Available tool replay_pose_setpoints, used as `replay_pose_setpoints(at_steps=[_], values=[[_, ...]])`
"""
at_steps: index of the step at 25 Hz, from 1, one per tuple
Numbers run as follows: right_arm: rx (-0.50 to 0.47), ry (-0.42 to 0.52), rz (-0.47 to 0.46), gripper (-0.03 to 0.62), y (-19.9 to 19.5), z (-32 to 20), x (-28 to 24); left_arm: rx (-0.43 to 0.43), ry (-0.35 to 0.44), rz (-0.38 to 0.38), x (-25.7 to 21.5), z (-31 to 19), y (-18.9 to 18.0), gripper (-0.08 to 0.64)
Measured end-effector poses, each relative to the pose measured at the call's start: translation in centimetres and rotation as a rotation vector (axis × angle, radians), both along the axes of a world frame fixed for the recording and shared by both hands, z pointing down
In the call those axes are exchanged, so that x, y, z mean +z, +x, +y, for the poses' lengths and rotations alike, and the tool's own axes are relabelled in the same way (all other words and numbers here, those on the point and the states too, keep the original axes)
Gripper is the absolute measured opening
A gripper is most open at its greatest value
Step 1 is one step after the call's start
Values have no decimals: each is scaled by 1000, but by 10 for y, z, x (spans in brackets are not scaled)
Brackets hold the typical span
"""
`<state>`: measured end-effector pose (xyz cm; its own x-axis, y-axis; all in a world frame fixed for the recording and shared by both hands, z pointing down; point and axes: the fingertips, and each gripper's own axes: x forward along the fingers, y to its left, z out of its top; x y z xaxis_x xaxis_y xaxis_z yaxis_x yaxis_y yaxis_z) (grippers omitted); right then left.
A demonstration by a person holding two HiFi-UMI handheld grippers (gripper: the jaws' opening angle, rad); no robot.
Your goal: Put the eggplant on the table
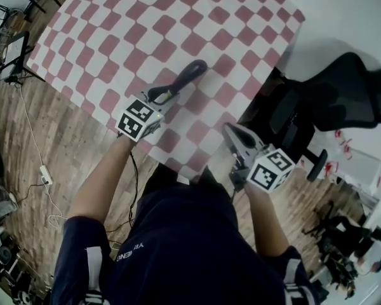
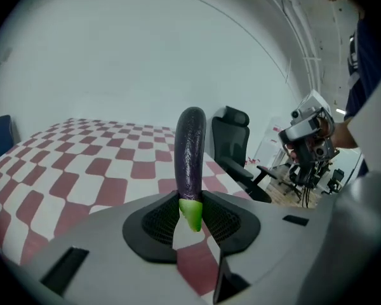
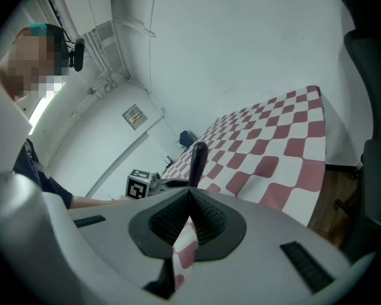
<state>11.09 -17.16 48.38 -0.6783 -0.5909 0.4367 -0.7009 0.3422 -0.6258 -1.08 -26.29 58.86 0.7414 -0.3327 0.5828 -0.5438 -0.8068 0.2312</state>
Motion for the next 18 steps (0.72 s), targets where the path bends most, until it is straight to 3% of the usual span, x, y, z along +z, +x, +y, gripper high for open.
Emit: replay_pose_setpoints(at_steps=[12, 18], values=[[31, -72, -28, 17, 58, 7, 31, 164, -21, -410, 81, -34, 61, 129], [45, -81, -39, 17, 76, 12, 34, 217, -29, -554, 96, -39, 72, 130]])
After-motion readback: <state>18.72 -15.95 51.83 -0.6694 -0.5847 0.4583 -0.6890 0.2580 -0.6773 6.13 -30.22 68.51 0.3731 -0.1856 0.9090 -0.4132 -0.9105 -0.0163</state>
